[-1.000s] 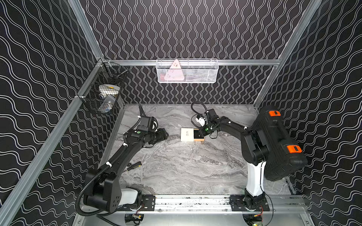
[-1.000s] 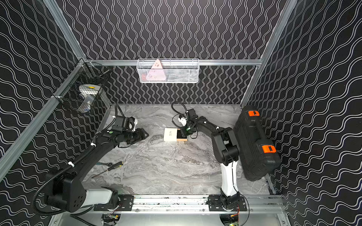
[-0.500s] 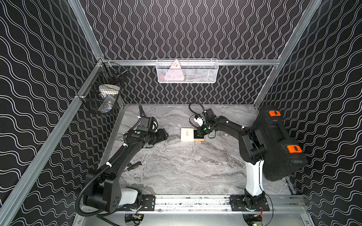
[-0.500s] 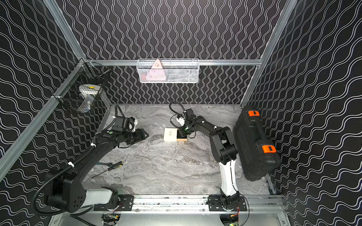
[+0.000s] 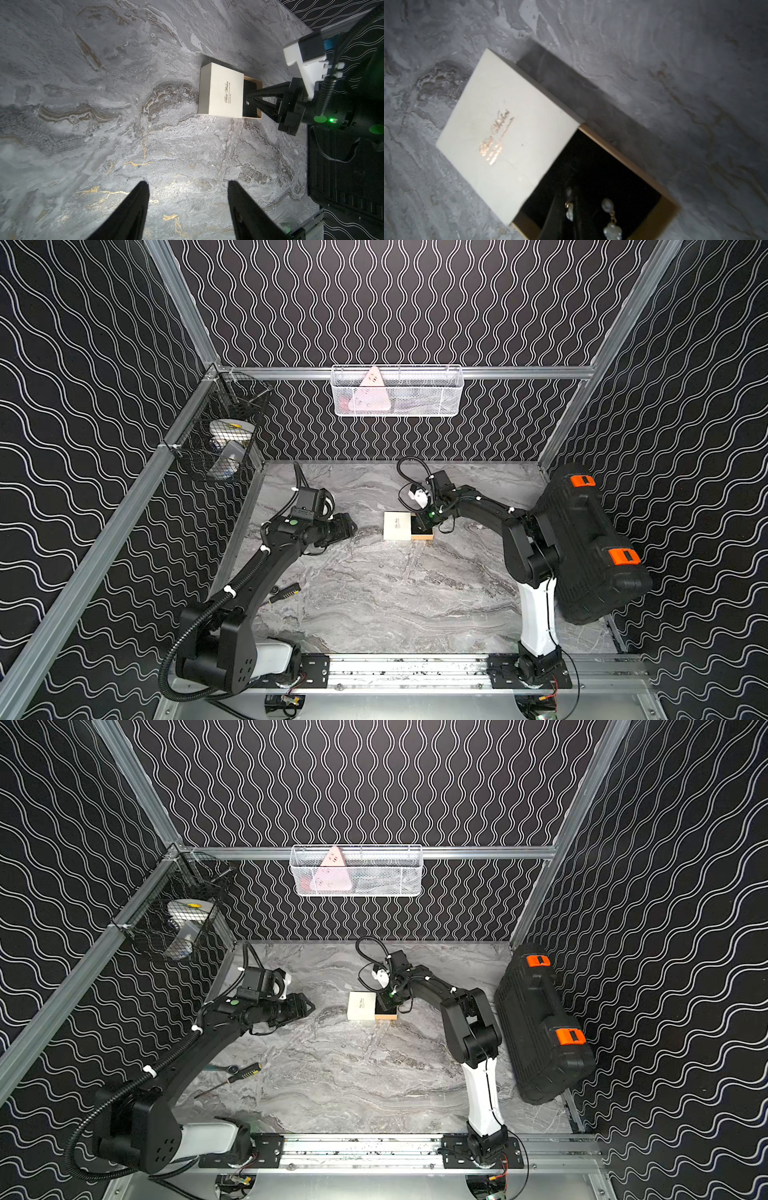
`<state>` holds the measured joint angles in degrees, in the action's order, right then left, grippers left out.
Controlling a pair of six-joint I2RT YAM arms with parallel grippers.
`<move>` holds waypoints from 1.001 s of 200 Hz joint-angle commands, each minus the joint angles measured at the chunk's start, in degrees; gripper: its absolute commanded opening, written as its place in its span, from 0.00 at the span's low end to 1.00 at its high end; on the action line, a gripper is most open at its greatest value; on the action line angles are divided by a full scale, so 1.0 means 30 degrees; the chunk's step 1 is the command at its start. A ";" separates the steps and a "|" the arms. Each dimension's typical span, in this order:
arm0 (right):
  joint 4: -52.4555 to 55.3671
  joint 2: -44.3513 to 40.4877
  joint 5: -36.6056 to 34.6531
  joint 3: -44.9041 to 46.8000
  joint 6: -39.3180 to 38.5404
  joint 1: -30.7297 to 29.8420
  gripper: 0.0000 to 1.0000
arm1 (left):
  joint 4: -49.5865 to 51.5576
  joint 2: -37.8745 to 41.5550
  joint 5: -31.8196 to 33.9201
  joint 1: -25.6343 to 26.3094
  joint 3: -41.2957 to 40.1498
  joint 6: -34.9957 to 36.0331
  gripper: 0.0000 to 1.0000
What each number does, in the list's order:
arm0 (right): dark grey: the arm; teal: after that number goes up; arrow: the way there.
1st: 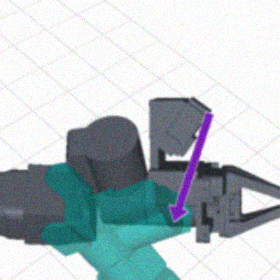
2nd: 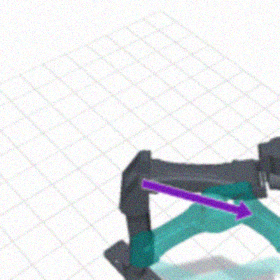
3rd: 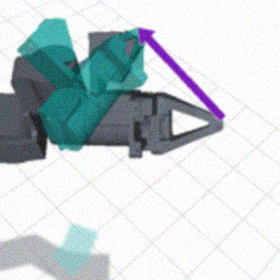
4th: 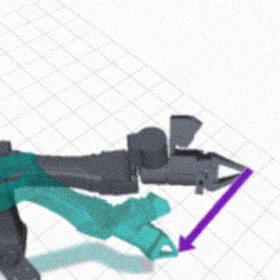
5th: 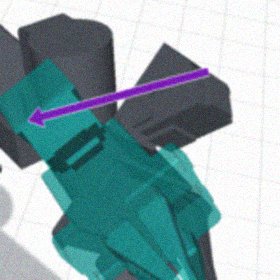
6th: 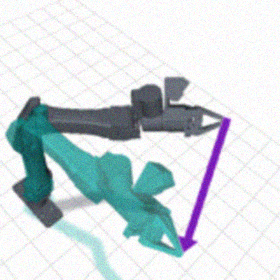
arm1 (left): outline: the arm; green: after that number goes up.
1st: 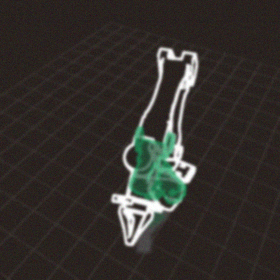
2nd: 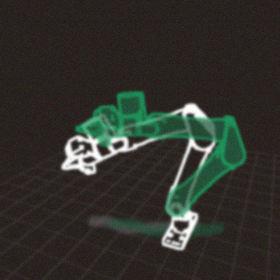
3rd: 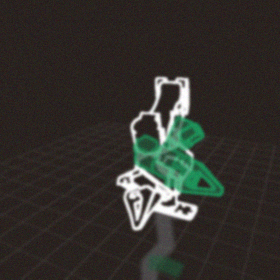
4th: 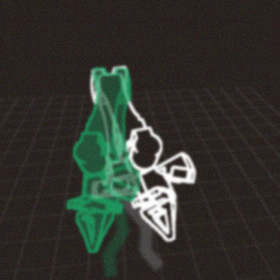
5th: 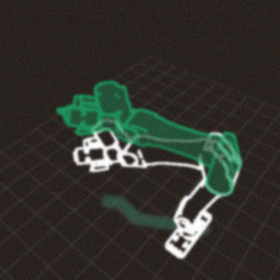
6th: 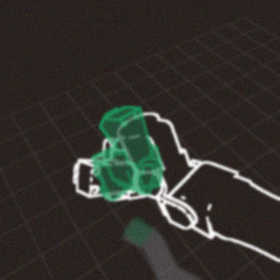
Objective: Place the earrings into the drawer-style jewelry box
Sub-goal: Insert the earring into the inner lining.
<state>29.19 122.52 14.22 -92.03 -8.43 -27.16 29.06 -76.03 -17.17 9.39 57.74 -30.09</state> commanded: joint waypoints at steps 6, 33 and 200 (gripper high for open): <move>0.0377 0.0118 0.0210 -0.0261 -0.0169 -0.0088 0.00 | -0.0283 0.0093 0.0127 -0.0035 -0.0027 0.0214 0.66; 0.0374 0.0157 0.0082 -0.0334 -0.0231 -0.0118 0.00 | -0.0224 0.0120 0.0142 -0.0024 0.0003 0.0269 0.66; 0.1235 -0.0055 -0.1458 -0.0467 -0.0471 -0.0262 0.00 | -0.0204 0.0376 -0.0015 -0.0025 -0.0114 0.0212 0.66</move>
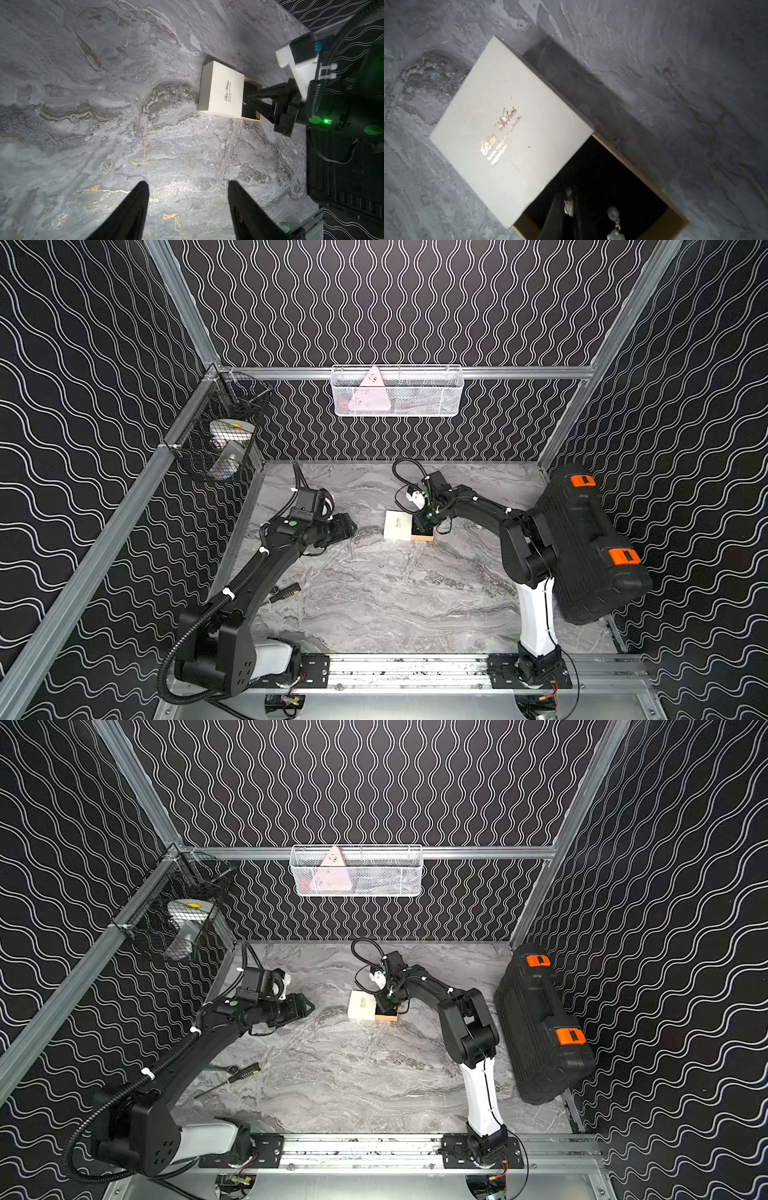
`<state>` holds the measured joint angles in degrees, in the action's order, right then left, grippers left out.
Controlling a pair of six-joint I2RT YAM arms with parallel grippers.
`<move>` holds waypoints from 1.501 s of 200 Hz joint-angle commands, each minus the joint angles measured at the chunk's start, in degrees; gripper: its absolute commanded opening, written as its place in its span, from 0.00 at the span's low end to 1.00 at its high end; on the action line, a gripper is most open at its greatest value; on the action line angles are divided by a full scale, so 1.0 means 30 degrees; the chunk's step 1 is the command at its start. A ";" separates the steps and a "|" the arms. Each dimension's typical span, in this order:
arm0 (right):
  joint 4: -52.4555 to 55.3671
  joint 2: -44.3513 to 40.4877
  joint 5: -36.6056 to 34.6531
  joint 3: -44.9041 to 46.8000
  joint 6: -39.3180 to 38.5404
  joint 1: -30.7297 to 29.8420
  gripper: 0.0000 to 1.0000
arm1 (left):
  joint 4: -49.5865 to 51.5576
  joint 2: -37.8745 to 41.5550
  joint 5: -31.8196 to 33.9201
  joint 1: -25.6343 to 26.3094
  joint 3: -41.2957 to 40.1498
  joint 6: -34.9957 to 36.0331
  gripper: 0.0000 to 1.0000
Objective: Place the earrings into the drawer-style jewelry box
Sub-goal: Insert the earring into the inner lining.
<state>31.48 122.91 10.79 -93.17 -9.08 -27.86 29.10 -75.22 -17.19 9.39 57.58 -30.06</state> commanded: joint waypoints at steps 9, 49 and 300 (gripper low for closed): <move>0.0462 -0.0190 -0.0340 -0.0058 -0.0257 -0.0002 0.00 | -0.0194 0.0119 -0.0012 -0.0027 -0.0034 0.0207 0.66; 0.0848 0.0191 -0.0339 -0.0411 -0.0283 -0.0089 0.00 | -0.0180 0.0200 -0.0012 -0.0024 -0.0092 0.0236 0.66; 0.1307 -0.0021 -0.0490 -0.0255 -0.0239 -0.0119 0.00 | -0.0179 0.0303 -0.0188 -0.0015 -0.0236 0.0148 0.66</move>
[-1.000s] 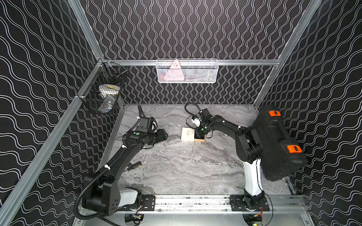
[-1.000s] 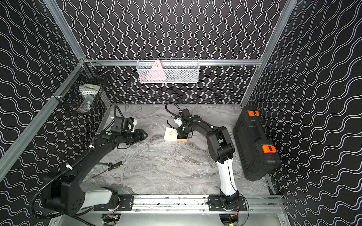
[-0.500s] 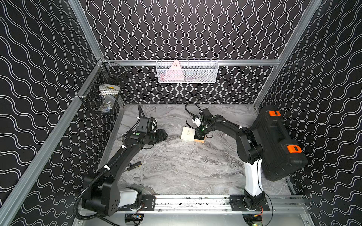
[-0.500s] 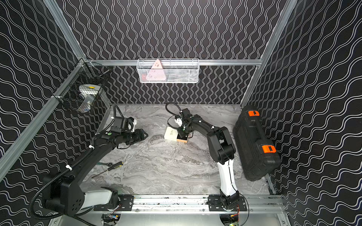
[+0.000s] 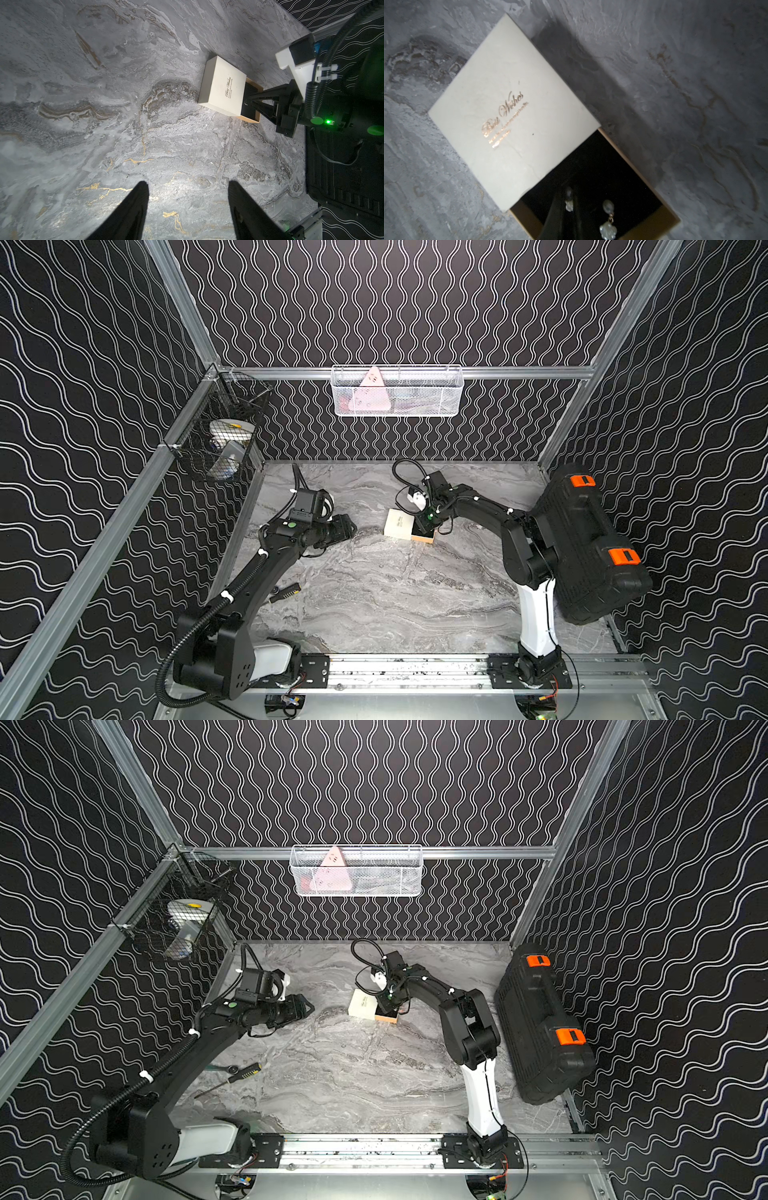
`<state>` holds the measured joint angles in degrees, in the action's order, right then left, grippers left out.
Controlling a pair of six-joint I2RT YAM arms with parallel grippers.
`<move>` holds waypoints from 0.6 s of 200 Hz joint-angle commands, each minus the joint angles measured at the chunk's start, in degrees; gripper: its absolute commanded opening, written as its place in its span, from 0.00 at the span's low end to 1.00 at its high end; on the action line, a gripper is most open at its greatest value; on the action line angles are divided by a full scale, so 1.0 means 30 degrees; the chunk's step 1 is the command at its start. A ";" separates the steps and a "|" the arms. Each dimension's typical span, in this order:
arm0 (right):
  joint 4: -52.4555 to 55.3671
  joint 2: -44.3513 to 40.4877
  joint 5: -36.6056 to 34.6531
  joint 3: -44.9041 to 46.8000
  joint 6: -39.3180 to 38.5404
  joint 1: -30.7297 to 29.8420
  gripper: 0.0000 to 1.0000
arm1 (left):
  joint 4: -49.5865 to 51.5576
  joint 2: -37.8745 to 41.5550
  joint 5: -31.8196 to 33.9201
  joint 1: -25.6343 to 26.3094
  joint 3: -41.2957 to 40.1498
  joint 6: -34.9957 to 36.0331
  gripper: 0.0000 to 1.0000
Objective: Place the earrings into the drawer-style jewelry box
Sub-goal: Insert the earring into the inner lining.
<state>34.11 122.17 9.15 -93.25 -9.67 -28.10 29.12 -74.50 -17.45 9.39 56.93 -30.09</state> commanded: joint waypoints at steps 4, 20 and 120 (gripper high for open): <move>0.0465 0.0248 0.0071 -0.0241 -0.0034 -0.0039 0.00 | -0.0231 0.0062 -0.0100 -0.0018 -0.0020 0.0156 0.66; 0.0495 0.0321 0.0100 -0.0263 -0.0029 -0.0038 0.00 | -0.0244 0.0033 -0.0122 -0.0021 -0.0035 0.0156 0.66; 0.0671 0.0796 0.0439 -0.0813 -0.0058 -0.0035 0.00 | -0.0245 0.0055 -0.0190 0.0001 -0.0050 0.0156 0.66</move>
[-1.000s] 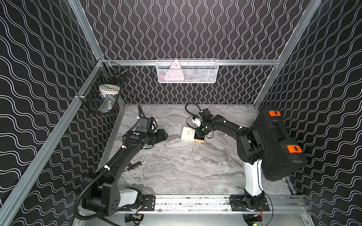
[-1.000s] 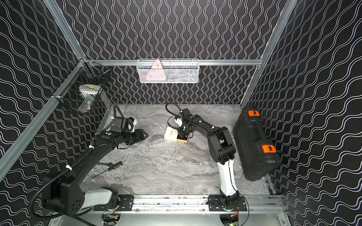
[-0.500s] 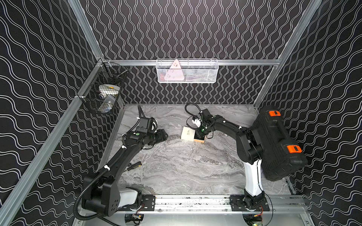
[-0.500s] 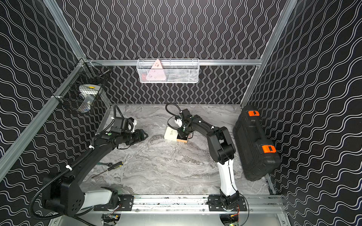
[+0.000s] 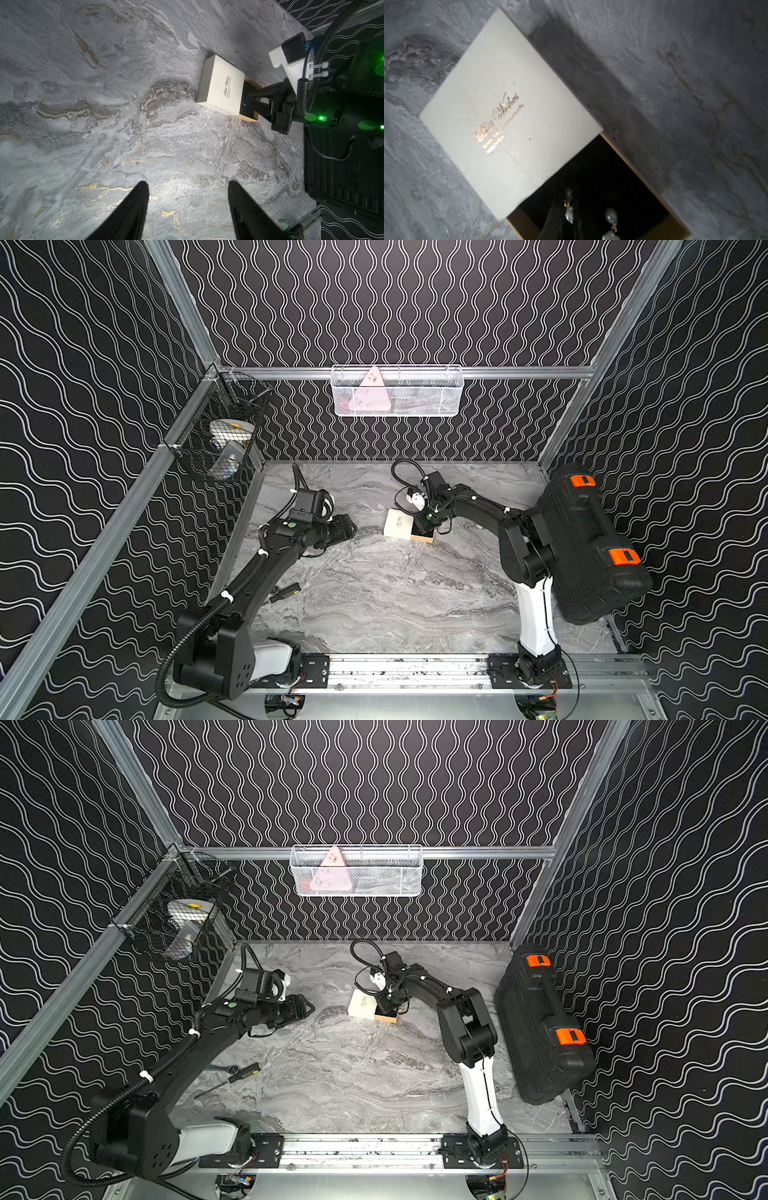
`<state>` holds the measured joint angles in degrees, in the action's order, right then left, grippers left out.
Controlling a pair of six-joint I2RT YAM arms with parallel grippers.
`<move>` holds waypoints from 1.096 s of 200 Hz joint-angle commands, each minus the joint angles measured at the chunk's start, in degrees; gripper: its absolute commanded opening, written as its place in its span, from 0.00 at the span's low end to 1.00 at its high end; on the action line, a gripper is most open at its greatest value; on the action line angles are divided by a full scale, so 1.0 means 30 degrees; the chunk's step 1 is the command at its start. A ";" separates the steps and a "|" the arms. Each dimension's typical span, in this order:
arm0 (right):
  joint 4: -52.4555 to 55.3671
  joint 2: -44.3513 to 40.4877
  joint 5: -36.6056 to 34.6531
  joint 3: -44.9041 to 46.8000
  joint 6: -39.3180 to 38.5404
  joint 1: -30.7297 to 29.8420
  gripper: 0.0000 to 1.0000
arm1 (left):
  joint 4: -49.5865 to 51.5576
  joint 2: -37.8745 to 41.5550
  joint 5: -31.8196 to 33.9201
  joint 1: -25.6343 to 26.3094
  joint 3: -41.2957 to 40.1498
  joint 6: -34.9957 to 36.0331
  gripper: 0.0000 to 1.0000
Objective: Place the earrings into the drawer-style jewelry box
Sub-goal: Insert the earring into the inner lining.
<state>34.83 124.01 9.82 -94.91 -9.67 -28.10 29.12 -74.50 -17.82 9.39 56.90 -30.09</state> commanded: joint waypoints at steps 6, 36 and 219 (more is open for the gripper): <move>0.0431 0.0256 0.0212 -0.0266 -0.0057 -0.0038 0.01 | -0.0262 0.0060 -0.0065 -0.0001 -0.0017 0.0156 0.66; 0.0431 0.0296 0.0216 -0.0266 -0.0058 -0.0038 0.03 | -0.0158 0.0072 -0.0065 -0.0015 0.0044 0.0214 0.66; -0.0330 -0.0902 -0.0001 0.0056 0.0025 -0.0009 0.22 | -0.0138 0.0046 -0.0097 -0.0008 0.0163 0.0214 0.66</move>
<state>34.35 121.84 9.76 -95.02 -9.67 -28.01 29.12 -74.48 -17.87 9.39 57.01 -30.06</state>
